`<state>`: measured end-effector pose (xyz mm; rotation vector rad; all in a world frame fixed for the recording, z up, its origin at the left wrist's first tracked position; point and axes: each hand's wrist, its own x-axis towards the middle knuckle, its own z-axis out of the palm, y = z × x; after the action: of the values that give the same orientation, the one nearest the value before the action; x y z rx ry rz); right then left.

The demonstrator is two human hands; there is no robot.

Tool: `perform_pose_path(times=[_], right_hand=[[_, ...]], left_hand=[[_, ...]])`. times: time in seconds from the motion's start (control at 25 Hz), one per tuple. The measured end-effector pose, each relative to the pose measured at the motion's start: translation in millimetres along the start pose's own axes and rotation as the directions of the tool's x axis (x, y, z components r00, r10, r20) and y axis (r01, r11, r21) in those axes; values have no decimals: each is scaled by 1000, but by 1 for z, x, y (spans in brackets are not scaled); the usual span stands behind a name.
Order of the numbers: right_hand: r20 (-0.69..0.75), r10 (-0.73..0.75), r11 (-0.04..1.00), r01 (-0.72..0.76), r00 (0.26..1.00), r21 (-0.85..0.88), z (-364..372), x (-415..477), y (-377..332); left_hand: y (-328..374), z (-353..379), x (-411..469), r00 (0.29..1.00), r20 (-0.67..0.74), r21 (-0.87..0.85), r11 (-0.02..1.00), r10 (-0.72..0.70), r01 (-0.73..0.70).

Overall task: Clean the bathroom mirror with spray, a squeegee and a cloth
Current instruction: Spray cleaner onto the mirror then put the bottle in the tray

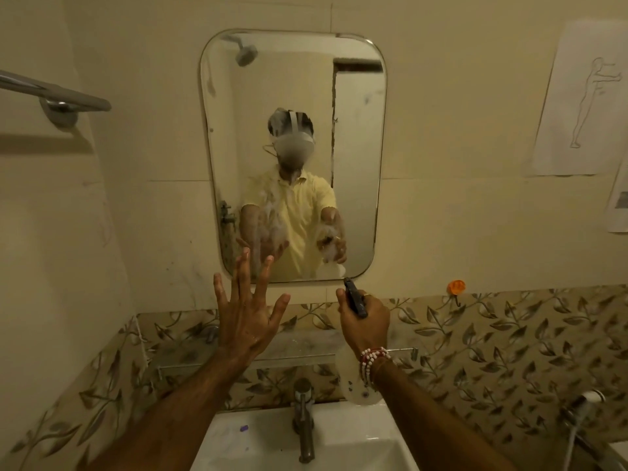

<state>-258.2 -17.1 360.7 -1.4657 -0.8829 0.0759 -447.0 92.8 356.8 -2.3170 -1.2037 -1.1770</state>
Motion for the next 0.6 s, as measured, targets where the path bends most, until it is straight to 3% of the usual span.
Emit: perform_pose_path(times=[0.12,0.32,0.6], right_hand=[[119,-48,998,42,992,52,25,-14,-12],[95,-99,994,94,990,55,64,-33,-25],[221,-130,991,118,967,67,104,-54,-42]], left_hand=[[-11,-6,-8,999,10,12,999,-30,30],[-37,-16,-16,998,-5,24,998,-62,62],[-71,-28,-25,994,-32,47,994,-102,103]])
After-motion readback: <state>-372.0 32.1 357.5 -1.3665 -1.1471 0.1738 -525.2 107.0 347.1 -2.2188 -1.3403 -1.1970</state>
